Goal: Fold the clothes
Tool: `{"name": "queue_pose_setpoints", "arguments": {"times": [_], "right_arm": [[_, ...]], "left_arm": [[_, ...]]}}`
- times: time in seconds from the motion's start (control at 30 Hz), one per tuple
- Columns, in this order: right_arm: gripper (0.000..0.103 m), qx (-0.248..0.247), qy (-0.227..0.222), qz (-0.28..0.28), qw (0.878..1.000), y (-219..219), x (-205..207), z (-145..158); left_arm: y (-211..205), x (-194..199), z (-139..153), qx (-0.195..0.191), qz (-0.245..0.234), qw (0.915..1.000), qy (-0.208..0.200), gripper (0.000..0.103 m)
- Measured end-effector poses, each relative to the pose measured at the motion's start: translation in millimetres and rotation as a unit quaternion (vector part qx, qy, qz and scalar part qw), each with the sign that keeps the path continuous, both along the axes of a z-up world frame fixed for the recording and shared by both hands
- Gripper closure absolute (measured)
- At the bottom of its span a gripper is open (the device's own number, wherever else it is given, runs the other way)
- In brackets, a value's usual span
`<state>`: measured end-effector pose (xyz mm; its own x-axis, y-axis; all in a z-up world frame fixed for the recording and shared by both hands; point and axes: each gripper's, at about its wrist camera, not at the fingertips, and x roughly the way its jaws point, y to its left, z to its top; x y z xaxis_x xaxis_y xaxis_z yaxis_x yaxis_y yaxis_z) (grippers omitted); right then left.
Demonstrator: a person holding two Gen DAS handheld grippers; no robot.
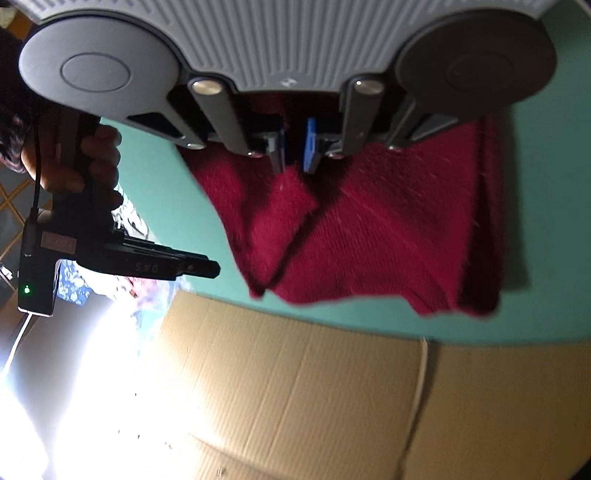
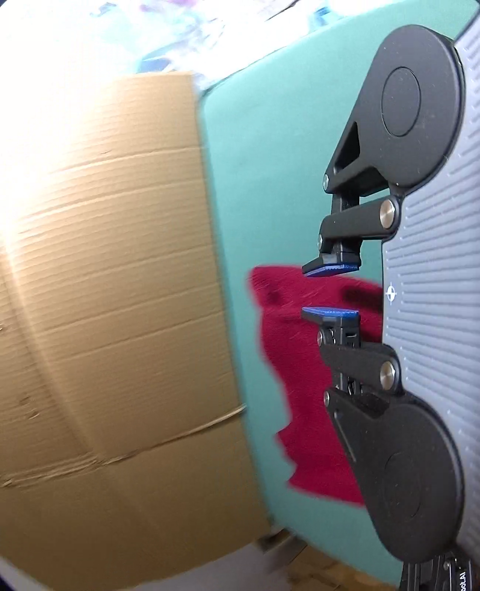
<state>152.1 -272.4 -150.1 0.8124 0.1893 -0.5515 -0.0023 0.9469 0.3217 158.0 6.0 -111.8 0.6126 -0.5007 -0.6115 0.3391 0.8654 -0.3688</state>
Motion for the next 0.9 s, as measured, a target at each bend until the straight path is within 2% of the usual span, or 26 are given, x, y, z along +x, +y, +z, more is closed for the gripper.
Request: {"name": "queue_pose_setpoints", "arguments": {"times": [0.1,0.17,0.23,0.33,0.4,0.47,0.53,0.6,0.63,0.7,0.73,0.8,0.83,0.87,0.9], "right_arm": [[0.083,-0.004,-0.002,0.047,0.999,12.3,10.4,1.0],[0.083,-0.005,0.009,0.050,0.999,13.0,19.3,-5.0],[0.085,-0.001,0.020,0.038,0.999,7.7,27.5,-11.4],[0.090,0.006,0.037,0.021,0.999,-0.3,39.6,-21.0],[0.091,0.011,0.048,0.009,0.999,-5.6,47.8,-27.5],[0.091,0.004,0.055,0.011,0.998,-7.1,50.8,-26.0],[0.087,-0.007,0.052,0.016,0.998,-3.9,44.7,-14.0],[0.086,0.039,0.044,0.030,0.998,-10.3,31.4,-4.0],[0.085,0.053,0.056,0.036,0.996,-11.3,26.5,-7.2],[0.083,0.079,0.078,0.048,0.993,-13.1,16.8,-13.4],[0.084,0.088,0.087,0.047,0.991,-14.2,13.2,-17.4],[0.095,0.096,0.094,0.016,0.991,-18.7,9.5,-26.5],[0.093,0.105,0.094,-0.004,0.990,-24.5,4.1,-24.4],[0.086,0.105,0.088,-0.017,0.990,-27.2,-5.9,-18.2],[0.082,0.097,0.076,-0.017,0.992,-27.1,-19.9,-9.5]], "left_arm": [[-1.5,-1.0,16.5,-0.008,0.002,0.9994,-0.032,0.102],[-11.3,6.3,17.6,-0.007,-0.006,0.9993,-0.038,0.100],[-22.2,17.1,6.9,-0.003,-0.012,0.9997,-0.019,0.100],[-38.0,34.0,-26.6,0.031,-0.011,0.9992,0.023,0.101],[-36.9,32.3,-33.3,0.033,-0.003,0.9993,0.018,0.094],[-32.5,32.3,-31.1,0.023,0.002,0.9994,0.026,0.095],[-28.9,26.7,-18.4,0.029,-0.001,0.9995,0.012,0.097],[-27.5,19.0,-6.4,0.033,-0.008,0.9994,-0.009,0.096],[-26.7,15.6,-4.1,0.035,-0.012,0.9993,-0.011,0.095],[-30.7,18.8,-12.3,0.046,-0.015,0.9988,0.006,0.095],[-35.7,20.6,-17.1,0.054,-0.015,0.9984,0.010,0.096],[-45.8,24.4,-26.7,0.072,-0.015,0.9971,0.019,0.095],[-49.6,24.4,-28.2,0.078,-0.015,0.9967,0.020,0.096],[-49.9,18.8,-22.7,0.076,-0.017,0.9968,0.014,0.096],[-47.8,9.3,-15.9,0.070,-0.023,0.9973,0.006,0.095]]}}
